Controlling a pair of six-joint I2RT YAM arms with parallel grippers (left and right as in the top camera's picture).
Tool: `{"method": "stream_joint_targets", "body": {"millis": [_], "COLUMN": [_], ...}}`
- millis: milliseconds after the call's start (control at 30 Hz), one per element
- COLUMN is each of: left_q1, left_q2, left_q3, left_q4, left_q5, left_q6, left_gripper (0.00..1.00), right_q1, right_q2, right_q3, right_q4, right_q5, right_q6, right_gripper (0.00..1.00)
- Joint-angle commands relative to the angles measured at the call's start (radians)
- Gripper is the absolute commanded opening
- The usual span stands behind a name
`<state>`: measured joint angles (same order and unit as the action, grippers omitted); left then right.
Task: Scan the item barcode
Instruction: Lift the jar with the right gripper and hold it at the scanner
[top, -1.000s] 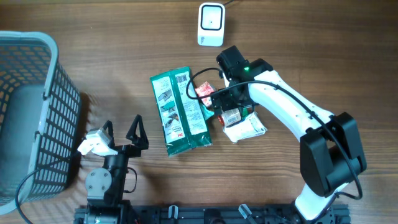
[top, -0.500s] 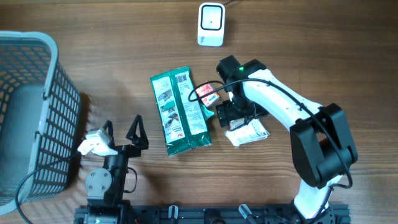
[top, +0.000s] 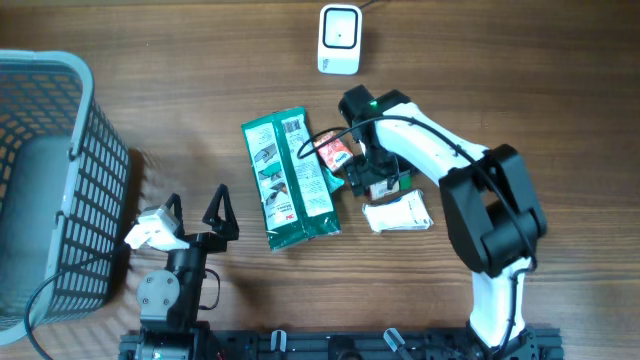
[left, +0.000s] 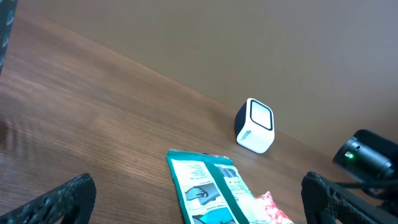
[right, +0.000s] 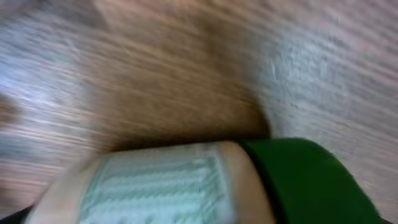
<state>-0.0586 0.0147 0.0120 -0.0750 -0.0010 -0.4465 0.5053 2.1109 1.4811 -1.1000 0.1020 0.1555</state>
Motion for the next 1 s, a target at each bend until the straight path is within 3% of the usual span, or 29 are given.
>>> {"method": "stream_joint_targets", "body": {"millis": [0, 133, 233, 267, 333, 367, 433, 467, 500, 633, 733, 767, 967], "left_q1": [0.005, 0.005, 0.005, 0.005, 0.005, 0.005, 0.005, 0.005, 0.005, 0.005, 0.005, 0.005, 0.005], "left_q2": [-0.005, -0.005, -0.005, -0.005, -0.005, -0.005, -0.005, -0.005, -0.005, -0.005, -0.005, -0.005, -0.005], "left_q3": [-0.006, -0.006, -0.006, -0.006, -0.006, -0.006, -0.006, -0.006, -0.006, -0.006, -0.006, -0.006, -0.006], "left_q4": [0.000, 0.000, 0.000, 0.000, 0.000, 0.000, 0.000, 0.000, 0.000, 0.000, 0.000, 0.000, 0.000], "left_q5": [0.012, 0.012, 0.012, 0.012, 0.012, 0.012, 0.012, 0.012, 0.012, 0.012, 0.012, 0.012, 0.012], "left_q6": [0.016, 0.016, 0.016, 0.016, 0.016, 0.016, 0.016, 0.016, 0.016, 0.016, 0.016, 0.016, 0.016], "left_gripper": [1.00, 1.00, 1.00, 1.00, 1.00, 1.00, 1.00, 1.00, 1.00, 1.00, 1.00, 1.00, 1.00], "right_q1": [0.001, 0.001, 0.001, 0.001, 0.001, 0.002, 0.002, 0.002, 0.002, 0.002, 0.002, 0.002, 0.002], "right_q2": [0.021, 0.021, 0.021, 0.021, 0.021, 0.021, 0.021, 0.021, 0.021, 0.026, 0.026, 0.026, 0.025], "right_q3": [0.005, 0.005, 0.005, 0.005, 0.004, 0.004, 0.003, 0.003, 0.003, 0.003, 0.003, 0.003, 0.039], "right_q4": [-0.058, -0.109, -0.106, -0.093, -0.066, -0.059, -0.035, -0.024, -0.013, 0.020, 0.027, 0.027, 0.053], "right_q5": [-0.058, -0.103, -0.103, -0.104, -0.104, -0.103, -0.106, -0.117, -0.130, -0.129, -0.129, -0.128, -0.126], "right_q6": [0.006, 0.031, 0.029, 0.030, 0.030, 0.027, 0.004, -0.020, -0.030, -0.022, -0.023, -0.022, -0.021], "right_gripper": [1.00, 0.99, 0.79, 0.66, 0.59, 0.62, 0.79, 1.00, 1.00, 0.99, 0.72, 0.68, 0.67]}}
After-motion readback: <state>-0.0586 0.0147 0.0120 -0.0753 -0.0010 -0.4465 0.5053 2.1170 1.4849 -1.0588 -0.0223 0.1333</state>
